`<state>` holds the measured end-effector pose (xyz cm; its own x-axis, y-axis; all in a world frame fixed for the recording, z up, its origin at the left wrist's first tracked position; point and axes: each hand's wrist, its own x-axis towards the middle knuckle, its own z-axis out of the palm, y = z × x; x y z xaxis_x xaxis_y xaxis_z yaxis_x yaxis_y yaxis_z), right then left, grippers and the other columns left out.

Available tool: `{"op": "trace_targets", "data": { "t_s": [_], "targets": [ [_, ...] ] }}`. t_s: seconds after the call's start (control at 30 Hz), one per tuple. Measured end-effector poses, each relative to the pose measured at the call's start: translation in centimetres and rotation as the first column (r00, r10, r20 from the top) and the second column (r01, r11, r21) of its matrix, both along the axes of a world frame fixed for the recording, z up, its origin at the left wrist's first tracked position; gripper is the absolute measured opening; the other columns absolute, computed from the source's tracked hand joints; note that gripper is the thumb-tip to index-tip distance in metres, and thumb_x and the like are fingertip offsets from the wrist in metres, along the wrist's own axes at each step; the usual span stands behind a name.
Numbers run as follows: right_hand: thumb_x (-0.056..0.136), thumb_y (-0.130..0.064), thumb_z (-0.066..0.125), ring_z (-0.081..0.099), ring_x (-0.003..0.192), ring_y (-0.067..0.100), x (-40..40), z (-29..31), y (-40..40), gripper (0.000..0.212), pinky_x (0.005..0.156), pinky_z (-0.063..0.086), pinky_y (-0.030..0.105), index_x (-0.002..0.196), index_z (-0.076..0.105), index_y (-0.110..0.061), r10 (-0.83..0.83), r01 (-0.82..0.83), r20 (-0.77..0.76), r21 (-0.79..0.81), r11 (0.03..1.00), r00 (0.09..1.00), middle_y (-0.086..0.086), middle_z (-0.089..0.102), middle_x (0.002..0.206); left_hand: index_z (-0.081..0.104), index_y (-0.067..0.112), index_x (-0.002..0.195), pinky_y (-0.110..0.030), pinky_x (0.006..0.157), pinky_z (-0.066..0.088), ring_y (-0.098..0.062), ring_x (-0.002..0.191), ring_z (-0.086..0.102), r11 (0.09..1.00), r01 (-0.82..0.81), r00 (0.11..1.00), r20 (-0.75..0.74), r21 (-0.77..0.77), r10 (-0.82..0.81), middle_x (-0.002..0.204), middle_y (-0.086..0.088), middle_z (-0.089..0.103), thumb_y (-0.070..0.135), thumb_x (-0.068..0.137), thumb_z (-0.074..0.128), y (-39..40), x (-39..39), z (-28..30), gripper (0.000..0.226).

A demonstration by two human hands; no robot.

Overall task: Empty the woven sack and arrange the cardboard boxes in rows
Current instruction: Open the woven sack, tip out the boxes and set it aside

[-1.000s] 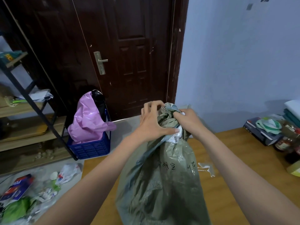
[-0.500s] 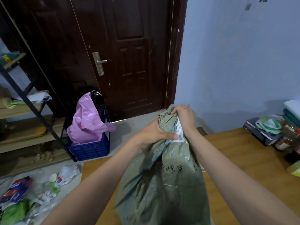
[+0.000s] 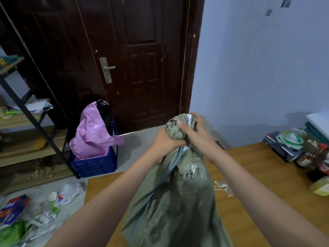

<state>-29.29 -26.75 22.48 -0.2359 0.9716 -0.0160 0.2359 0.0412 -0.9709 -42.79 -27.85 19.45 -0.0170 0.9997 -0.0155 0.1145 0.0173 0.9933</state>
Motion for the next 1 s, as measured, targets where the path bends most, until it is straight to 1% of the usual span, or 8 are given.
{"op": "trace_targets", "data": {
  "t_s": [0.07, 0.23, 0.33, 0.4, 0.53, 0.7, 0.83, 1.0],
  "targets": [
    [0.077, -0.042, 0.08, 0.062, 0.109, 0.005, -0.2, -1.1, -0.2, 0.08, 0.098, 0.052, 0.03, 0.141, 0.034, -0.03, 0.002, -0.003, -0.055, -0.024, 1.0, 0.998, -0.007, 0.061, 0.122, 0.072, 0.013, 0.102, -0.033, 0.08, 0.061, -0.018, 0.089, 0.074, 1.0, -0.011, 1.0, -0.01, 0.021, 0.011, 0.094, -0.004, 0.077, 0.0, 0.066, 0.08, -0.1, 0.6, -0.3, 0.039],
    [0.07, -0.029, 0.086, 0.067, 0.096, 0.004, -0.8, -2.2, 0.4, 0.052, 0.088, 0.054, 0.027, 0.114, 0.057, -0.028, -0.166, 0.167, -0.065, 0.005, 0.986, 0.984, -0.008, 0.069, 0.102, 0.067, 0.022, 0.116, -0.04, 0.094, 0.056, -0.016, 0.106, 0.069, 0.99, 0.137, 0.987, -0.085, 0.03, -0.134, 0.107, 0.0, 0.074, 0.01, 0.067, 0.082, 0.0, 1.5, -0.8, 0.052],
    [0.067, -0.027, 0.083, 0.068, 0.093, 0.006, -0.3, -1.7, 0.9, 0.045, 0.086, 0.056, 0.032, 0.105, 0.06, -0.029, -0.2, 0.2, -0.014, 0.034, 0.979, 0.98, -0.008, 0.071, 0.096, 0.034, 0.035, 0.144, -0.037, 0.115, 0.034, -0.013, 0.132, 0.037, 0.981, 0.178, 0.929, -0.316, -0.082, -0.195, 0.135, 0.002, 0.044, 0.043, 0.053, 0.091, 0.2, 0.7, -0.7, 0.108],
    [0.066, -0.024, 0.081, 0.068, 0.091, 0.007, 0.2, -1.0, 1.0, 0.043, 0.085, 0.058, 0.036, 0.102, 0.06, -0.03, -0.226, 0.226, -0.007, 0.074, 0.971, 0.974, -0.008, 0.07, 0.095, 0.006, 0.045, 0.15, -0.033, 0.115, 0.021, -0.008, 0.134, 0.021, 0.98, 0.147, 0.892, -0.411, -0.133, -0.19, 0.14, 0.007, 0.026, 0.055, 0.05, 0.09, -0.4, -0.1, 0.1, 0.13],
    [0.071, -0.018, 0.077, 0.065, 0.085, 0.006, 0.2, 1.3, 0.4, 0.035, 0.075, 0.055, 0.027, 0.097, 0.056, -0.027, -0.243, 0.245, -0.036, 0.204, 0.948, 0.969, -0.008, 0.067, 0.091, 0.009, 0.036, 0.151, -0.024, 0.111, 0.034, 0.006, 0.123, 0.046, 0.965, 0.248, 0.946, -0.192, -0.083, -0.259, 0.134, 0.02, 0.045, 0.03, 0.068, 0.09, -1.7, -0.6, 0.6, 0.117],
    [0.071, -0.02, 0.075, 0.064, 0.078, 0.001, -1.0, 3.8, -0.3, 0.032, 0.072, 0.055, 0.025, 0.094, 0.055, -0.026, -0.249, 0.266, -0.094, 0.276, 0.924, 0.964, -0.01, 0.065, 0.085, 0.015, 0.037, 0.148, -0.04, 0.11, 0.043, -0.005, 0.123, 0.057, 0.981, 0.193, 0.981, 0.028, -0.003, -0.193, 0.135, 0.007, 0.056, 0.024, 0.054, 0.094, -1.8, 0.1, 1.6, 0.124],
    [0.069, -0.022, 0.074, 0.066, 0.081, 0.004, -1.3, 5.9, -0.5, 0.031, 0.076, 0.058, 0.033, 0.091, 0.055, -0.029, -0.245, 0.274, -0.13, 0.302, 0.913, 0.961, -0.01, 0.066, 0.085, 0.025, 0.027, 0.145, -0.041, 0.11, 0.043, -0.007, 0.123, 0.057, 0.979, 0.18, 0.981, 0.055, 0.095, -0.185, 0.134, 0.004, 0.056, 0.009, 0.061, 0.091, -1.8, 0.2, 3.3, 0.108],
    [0.068, -0.02, 0.074, 0.067, 0.083, 0.009, -1.5, 8.4, -0.7, 0.032, 0.079, 0.059, 0.039, 0.096, 0.058, -0.022, -0.231, 0.278, -0.172, 0.34, 0.899, 0.958, -0.004, 0.068, 0.089, 0.027, 0.027, 0.141, -0.042, 0.105, 0.048, -0.013, 0.121, 0.059, 0.973, 0.162, 0.98, 0.09, 0.165, -0.178, 0.132, -0.001, 0.056, 0.019, 0.052, 0.091, -1.7, 0.2, 5.8, 0.11]
  ]
}}
